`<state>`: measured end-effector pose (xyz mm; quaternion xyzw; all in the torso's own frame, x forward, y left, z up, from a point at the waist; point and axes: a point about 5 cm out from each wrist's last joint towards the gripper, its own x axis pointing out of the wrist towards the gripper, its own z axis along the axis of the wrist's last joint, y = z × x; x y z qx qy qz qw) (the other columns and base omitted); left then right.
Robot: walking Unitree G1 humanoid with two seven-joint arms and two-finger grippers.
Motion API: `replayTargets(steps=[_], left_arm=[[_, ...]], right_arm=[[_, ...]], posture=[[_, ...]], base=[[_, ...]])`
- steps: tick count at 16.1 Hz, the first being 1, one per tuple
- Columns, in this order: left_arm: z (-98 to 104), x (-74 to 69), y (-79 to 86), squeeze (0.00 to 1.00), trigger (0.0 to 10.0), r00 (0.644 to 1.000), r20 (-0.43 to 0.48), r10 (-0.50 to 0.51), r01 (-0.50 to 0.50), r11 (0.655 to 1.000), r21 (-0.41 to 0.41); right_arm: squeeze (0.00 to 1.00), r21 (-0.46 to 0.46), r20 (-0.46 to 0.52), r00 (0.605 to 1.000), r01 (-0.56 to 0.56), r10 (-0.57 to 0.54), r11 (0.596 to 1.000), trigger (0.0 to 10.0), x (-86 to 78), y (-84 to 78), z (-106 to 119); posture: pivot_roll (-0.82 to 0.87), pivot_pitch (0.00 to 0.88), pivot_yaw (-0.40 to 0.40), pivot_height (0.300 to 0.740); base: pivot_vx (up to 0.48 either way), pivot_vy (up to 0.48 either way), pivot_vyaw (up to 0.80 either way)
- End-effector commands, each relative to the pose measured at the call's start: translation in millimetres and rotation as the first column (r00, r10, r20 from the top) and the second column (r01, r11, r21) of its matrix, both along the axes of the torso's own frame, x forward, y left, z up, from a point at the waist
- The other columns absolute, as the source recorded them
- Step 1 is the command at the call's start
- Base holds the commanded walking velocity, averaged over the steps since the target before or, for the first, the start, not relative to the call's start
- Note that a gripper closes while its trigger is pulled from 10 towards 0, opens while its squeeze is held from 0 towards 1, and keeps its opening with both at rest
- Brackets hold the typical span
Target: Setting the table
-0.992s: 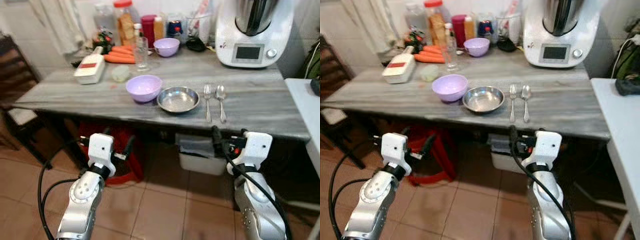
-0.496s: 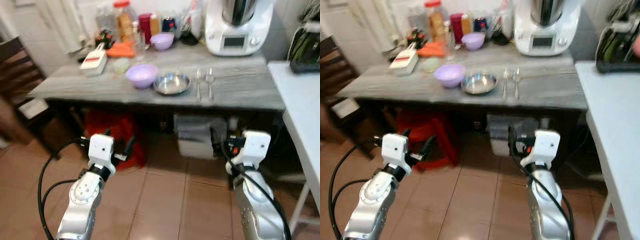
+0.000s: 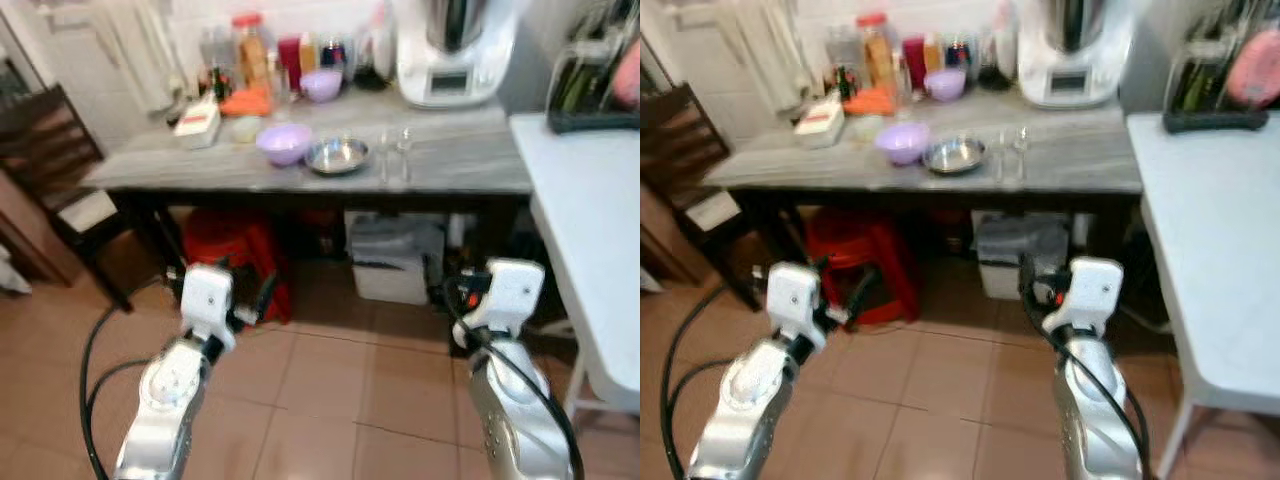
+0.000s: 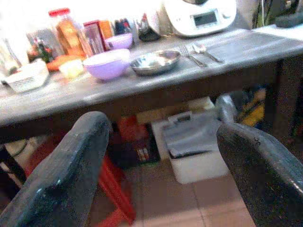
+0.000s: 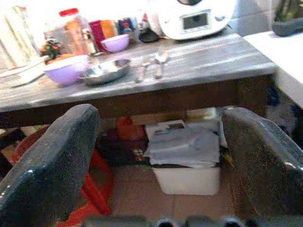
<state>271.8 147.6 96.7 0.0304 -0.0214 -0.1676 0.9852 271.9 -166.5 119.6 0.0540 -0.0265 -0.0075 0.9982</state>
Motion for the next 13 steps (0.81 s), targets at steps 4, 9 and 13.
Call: replayTargets(steps=[4,9,13], left_arm=[[5.7,3.0,-0.8,0.0,10.0,1.0,0.013,-0.018,0.019,1.0,-0.007],[5.9,3.0,-2.7,0.0,10.0,1.0,0.012,-0.026,0.026,1.0,-0.01],[5.8,3.1,-4.2,0.0,10.0,0.999,0.012,-0.031,0.032,0.999,-0.015]], right_arm=[[0.0,0.004,0.009,1.0,0.007,-0.007,1.0,10.0,2.4,0.3,2.5],[0.0,0.004,0.01,1.0,0.011,-0.011,1.0,10.0,4.2,-0.2,3.8],[0.0,0.003,0.014,1.0,0.011,-0.011,1.0,10.0,5.5,-0.2,4.7]], posture=[[-0.07,0.017,0.135,0.74],[-0.07,0.018,0.134,0.74],[-0.07,0.018,0.134,0.74]], base=[[0.0,-0.343,0.0],[0.0,-0.361,0.0],[0.0,-0.352,0.0]])
